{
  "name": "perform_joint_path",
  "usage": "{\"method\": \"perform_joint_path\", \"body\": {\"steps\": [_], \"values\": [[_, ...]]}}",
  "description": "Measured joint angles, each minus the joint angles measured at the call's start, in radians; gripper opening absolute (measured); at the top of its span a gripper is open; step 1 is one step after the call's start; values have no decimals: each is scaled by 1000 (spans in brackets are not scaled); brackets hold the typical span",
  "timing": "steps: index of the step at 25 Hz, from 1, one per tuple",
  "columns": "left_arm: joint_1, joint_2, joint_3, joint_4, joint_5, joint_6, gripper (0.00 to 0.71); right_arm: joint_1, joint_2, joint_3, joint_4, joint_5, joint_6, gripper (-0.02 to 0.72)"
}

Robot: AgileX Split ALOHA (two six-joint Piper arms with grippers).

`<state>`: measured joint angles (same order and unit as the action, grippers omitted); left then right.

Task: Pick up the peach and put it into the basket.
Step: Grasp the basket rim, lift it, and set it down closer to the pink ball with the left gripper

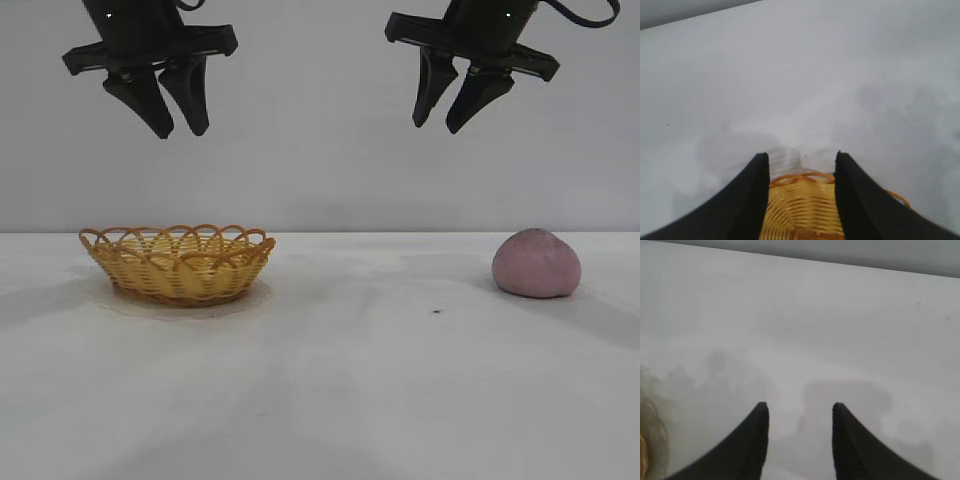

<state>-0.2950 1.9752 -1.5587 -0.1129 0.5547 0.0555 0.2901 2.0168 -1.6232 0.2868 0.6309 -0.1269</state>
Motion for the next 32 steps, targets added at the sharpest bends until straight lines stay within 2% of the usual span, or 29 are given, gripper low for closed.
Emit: {"method": "perform_joint_path", "body": {"steps": [7,11,17,19,28,31,32], "values": [[0,0,0,2,0,0,312,0,0,0,0,2,0,242],[2,2,0,80,44,-53,312,0,0,0,0,12,0,242],[66,44,0,158,149,-96,312,0,0,0,0,19,0,242],[79,59,0,158,157,-90,312,0,0,0,0,20,0,242],[78,146,0,153,168,-69,312,0,0,0,0,21,0,242],[79,181,0,97,170,-29,312,0,0,0,0,22,0,242],[79,192,0,68,172,-13,255,0,0,0,0,22,0,242]]}}
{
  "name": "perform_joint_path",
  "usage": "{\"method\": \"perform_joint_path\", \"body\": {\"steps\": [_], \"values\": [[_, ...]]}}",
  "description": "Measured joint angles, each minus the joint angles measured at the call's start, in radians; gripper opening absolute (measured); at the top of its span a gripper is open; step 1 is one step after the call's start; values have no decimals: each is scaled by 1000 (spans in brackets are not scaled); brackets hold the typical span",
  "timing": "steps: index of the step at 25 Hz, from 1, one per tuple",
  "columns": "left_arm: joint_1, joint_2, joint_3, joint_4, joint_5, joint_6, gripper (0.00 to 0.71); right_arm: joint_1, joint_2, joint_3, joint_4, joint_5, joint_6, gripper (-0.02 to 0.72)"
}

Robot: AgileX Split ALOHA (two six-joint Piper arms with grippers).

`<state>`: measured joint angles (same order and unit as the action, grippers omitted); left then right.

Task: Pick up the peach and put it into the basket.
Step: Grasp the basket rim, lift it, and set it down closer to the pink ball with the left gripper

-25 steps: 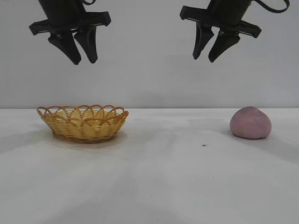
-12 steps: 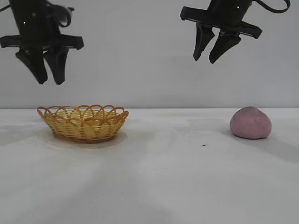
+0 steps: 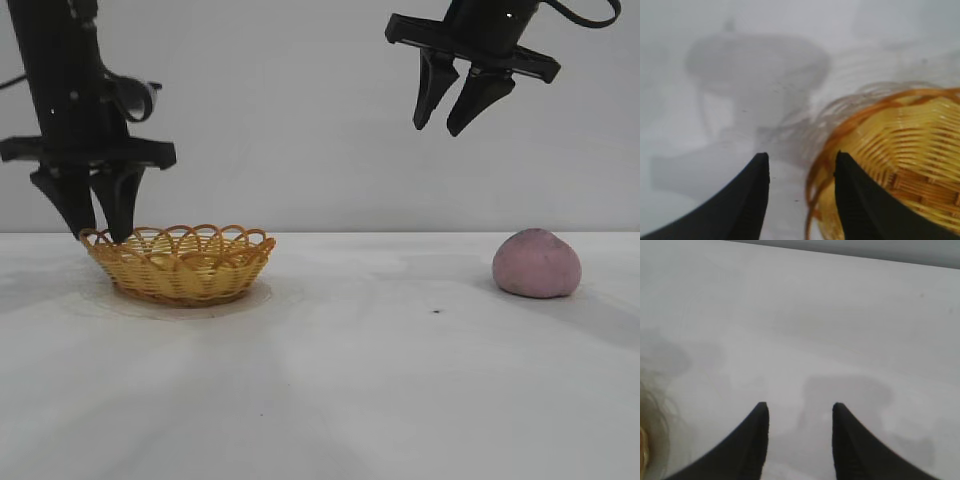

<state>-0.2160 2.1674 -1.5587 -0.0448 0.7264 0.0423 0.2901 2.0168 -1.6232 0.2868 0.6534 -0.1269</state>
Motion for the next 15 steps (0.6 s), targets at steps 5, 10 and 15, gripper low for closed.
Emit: {"method": "perform_joint_path", "body": {"steps": [5,10,15], "values": [[0,5,-6,-96,-1,27,76,0,0,0,0,2,0,242],[0,-97,45,-295,-54,31,0,0,0,0,-6,6,0,242],[-25,-251,359,-907,-233,292,0,0,0,0,-8,20,0,242]]}}
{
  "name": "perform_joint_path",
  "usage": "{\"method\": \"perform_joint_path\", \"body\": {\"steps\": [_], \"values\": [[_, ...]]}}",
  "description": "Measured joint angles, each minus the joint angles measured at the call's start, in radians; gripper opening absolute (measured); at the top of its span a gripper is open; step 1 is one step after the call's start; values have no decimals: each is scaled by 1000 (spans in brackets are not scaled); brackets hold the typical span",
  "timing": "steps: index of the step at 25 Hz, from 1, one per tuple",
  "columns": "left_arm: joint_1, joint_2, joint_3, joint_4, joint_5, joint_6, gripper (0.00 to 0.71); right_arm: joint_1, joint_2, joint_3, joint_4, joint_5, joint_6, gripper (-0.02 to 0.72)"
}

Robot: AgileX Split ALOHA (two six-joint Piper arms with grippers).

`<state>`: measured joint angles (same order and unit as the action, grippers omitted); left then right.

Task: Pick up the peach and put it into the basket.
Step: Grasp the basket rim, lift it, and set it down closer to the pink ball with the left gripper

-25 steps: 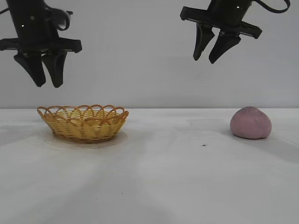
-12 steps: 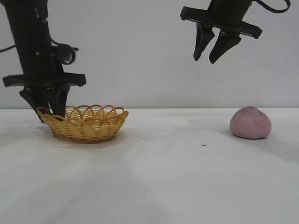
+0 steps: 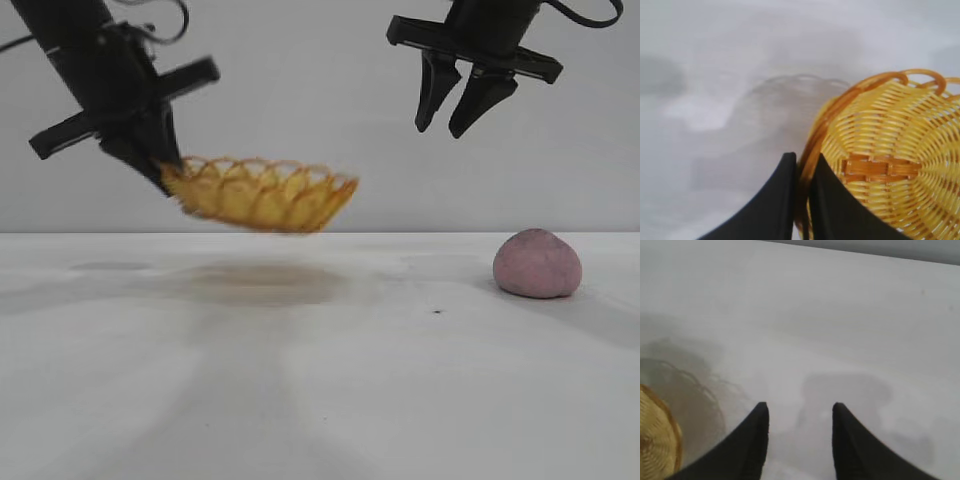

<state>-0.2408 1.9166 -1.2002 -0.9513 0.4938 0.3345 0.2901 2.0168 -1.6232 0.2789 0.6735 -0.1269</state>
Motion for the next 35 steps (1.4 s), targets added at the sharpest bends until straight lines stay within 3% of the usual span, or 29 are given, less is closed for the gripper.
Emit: {"method": "perform_joint_path", "body": {"steps": [4,6,10,11,13,19,21,24,25,30,33,35], "values": [[-98,-41,247,-357,-166,211,0,0,0,0,0,2,0,242],[-127,-41,308,-409,-210,249,0,0,0,0,0,2,0,242],[-137,-39,340,-447,-239,274,0,0,0,0,0,2,0,242],[-137,-38,340,-448,-242,276,50,0,0,0,0,4,0,242],[-137,-35,340,-448,-239,278,50,0,0,0,0,8,0,242],[-135,-52,340,-444,-227,278,414,0,0,0,0,13,0,242],[-121,-75,340,-432,-211,278,473,0,0,0,0,13,0,242],[-85,-126,340,-387,-197,278,459,0,0,0,0,15,0,242],[-67,-145,340,-371,-191,278,501,0,0,0,0,15,0,242],[68,-257,340,-207,-109,284,485,0,0,0,0,19,0,242],[137,-281,340,68,-80,244,485,0,0,0,2,19,0,242],[155,-281,337,309,-75,119,485,0,0,0,2,19,0,242]]}}
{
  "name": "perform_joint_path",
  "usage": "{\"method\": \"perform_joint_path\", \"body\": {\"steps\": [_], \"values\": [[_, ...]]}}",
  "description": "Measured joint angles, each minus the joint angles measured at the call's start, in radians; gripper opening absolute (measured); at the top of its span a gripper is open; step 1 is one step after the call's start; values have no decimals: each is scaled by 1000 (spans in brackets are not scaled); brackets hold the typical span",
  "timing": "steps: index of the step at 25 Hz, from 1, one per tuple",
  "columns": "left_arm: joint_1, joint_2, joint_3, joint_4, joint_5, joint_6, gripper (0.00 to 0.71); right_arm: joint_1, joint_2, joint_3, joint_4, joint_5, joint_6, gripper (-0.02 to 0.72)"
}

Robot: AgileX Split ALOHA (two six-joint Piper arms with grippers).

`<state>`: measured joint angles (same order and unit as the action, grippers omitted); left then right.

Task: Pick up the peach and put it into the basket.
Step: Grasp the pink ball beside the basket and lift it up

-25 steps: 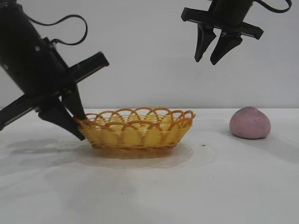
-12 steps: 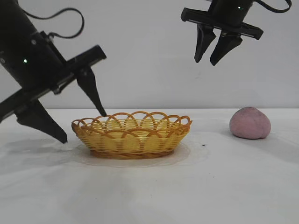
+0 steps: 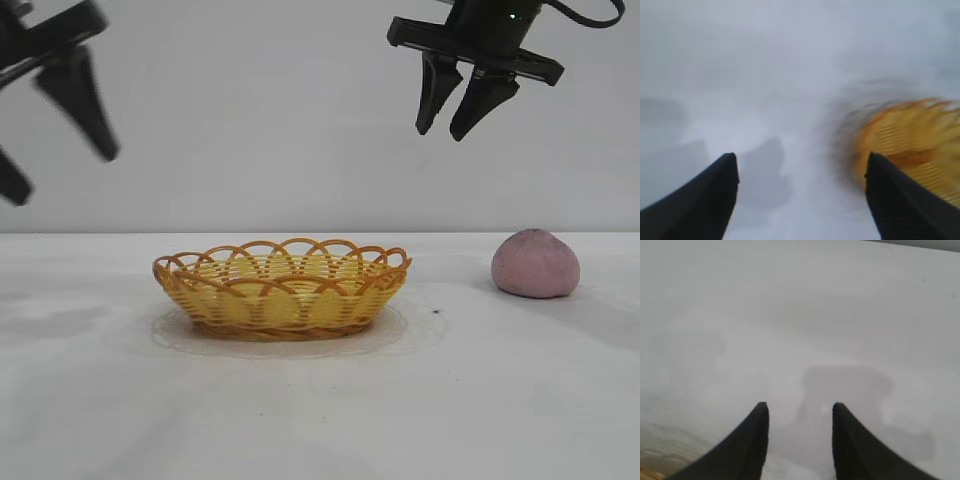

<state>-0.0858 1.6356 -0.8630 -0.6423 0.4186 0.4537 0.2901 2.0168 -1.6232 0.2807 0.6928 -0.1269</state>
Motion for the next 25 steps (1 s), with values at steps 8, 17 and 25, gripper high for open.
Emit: {"method": "perform_joint_path", "body": {"steps": [8,17,25], "values": [[3,-60,-68,560,49,-411,430,0,0,0,0,6,0,242],[3,-442,-68,676,319,-477,430,0,0,0,0,25,0,242],[3,-798,-68,696,697,-475,430,0,0,0,0,37,0,242]]}}
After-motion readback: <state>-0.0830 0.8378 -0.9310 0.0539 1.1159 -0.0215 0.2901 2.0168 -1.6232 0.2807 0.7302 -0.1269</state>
